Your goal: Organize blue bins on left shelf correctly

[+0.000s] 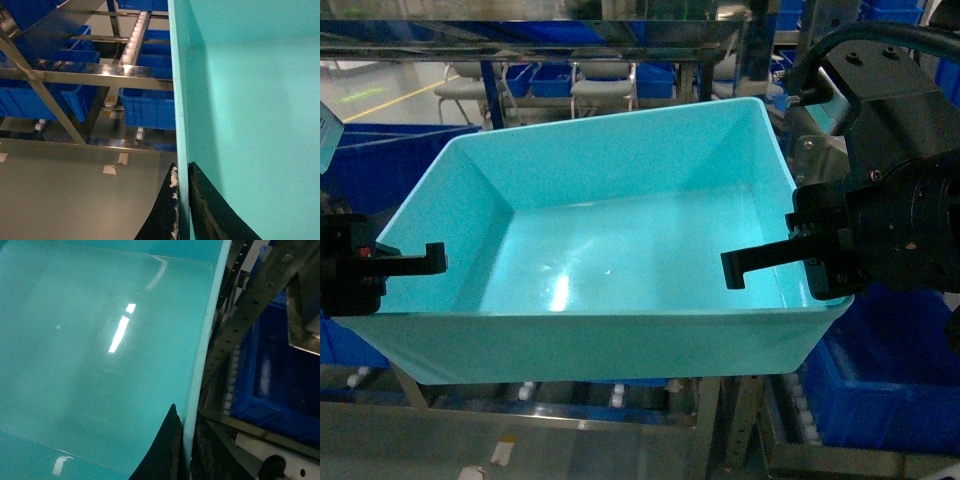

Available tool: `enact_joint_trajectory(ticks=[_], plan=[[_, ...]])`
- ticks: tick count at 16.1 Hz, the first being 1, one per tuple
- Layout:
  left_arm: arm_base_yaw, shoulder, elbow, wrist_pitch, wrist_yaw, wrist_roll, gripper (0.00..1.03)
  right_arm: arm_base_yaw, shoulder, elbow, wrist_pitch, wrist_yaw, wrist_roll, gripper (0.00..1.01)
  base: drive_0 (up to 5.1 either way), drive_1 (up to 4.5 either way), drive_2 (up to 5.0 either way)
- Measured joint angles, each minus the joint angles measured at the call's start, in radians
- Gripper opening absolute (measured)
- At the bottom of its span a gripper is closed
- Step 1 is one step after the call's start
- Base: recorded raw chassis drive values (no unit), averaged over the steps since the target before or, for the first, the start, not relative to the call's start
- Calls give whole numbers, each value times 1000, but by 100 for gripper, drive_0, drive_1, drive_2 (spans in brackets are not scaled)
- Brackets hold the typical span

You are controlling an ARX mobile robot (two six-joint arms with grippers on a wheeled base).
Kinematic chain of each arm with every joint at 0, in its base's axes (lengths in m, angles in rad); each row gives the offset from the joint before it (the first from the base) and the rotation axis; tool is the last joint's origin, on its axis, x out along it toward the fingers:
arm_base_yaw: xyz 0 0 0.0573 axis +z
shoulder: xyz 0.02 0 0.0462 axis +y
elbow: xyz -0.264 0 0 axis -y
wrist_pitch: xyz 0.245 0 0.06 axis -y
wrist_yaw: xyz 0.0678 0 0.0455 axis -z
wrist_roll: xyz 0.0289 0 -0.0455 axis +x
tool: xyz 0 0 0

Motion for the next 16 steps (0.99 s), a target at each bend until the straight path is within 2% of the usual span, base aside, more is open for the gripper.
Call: enact_joint_trajectory(ticks=[14,16], plan=[[0,0,0,2,0,0,2,0,0,0,2,0,0,3,-457,401,51],[5,0,0,0,0,0,2,6,0,0,5,0,0,3,0,0,0]])
